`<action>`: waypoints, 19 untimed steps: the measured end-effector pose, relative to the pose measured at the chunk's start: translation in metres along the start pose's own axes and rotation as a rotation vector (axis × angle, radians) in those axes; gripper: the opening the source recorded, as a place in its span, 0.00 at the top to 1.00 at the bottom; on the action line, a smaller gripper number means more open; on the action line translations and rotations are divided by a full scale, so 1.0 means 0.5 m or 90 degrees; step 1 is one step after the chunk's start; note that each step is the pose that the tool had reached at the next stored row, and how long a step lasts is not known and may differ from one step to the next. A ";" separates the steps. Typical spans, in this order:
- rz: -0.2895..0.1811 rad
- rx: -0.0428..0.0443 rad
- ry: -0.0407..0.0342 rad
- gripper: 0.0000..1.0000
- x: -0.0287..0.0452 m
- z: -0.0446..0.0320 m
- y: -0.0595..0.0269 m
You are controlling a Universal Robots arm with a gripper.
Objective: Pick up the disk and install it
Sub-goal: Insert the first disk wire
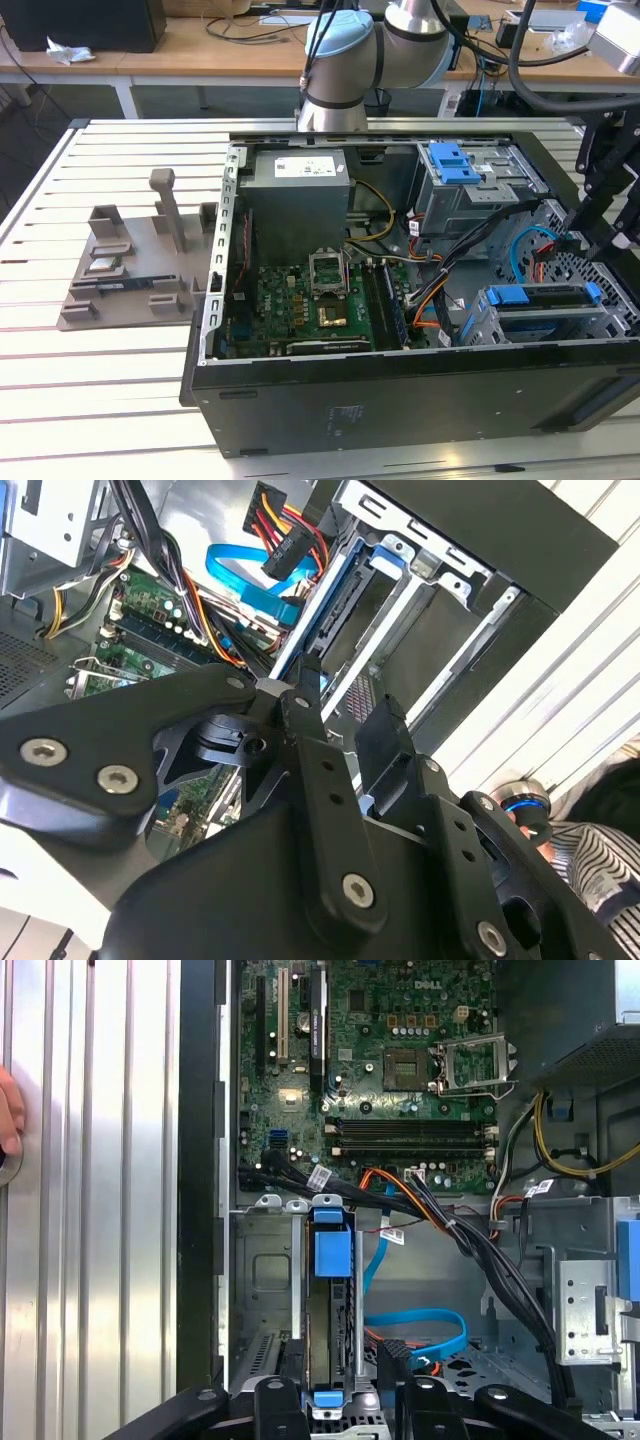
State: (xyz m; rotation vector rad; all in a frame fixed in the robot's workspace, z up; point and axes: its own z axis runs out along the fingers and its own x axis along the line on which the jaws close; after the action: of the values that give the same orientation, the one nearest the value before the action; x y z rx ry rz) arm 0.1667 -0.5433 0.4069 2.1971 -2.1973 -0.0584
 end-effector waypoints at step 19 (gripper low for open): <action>0.000 0.0000 0.0001 0.58 -0.009 0.003 -0.023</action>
State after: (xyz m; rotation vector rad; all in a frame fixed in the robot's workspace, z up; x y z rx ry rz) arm 0.1780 -0.5389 0.4048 2.1971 -2.1973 -0.0582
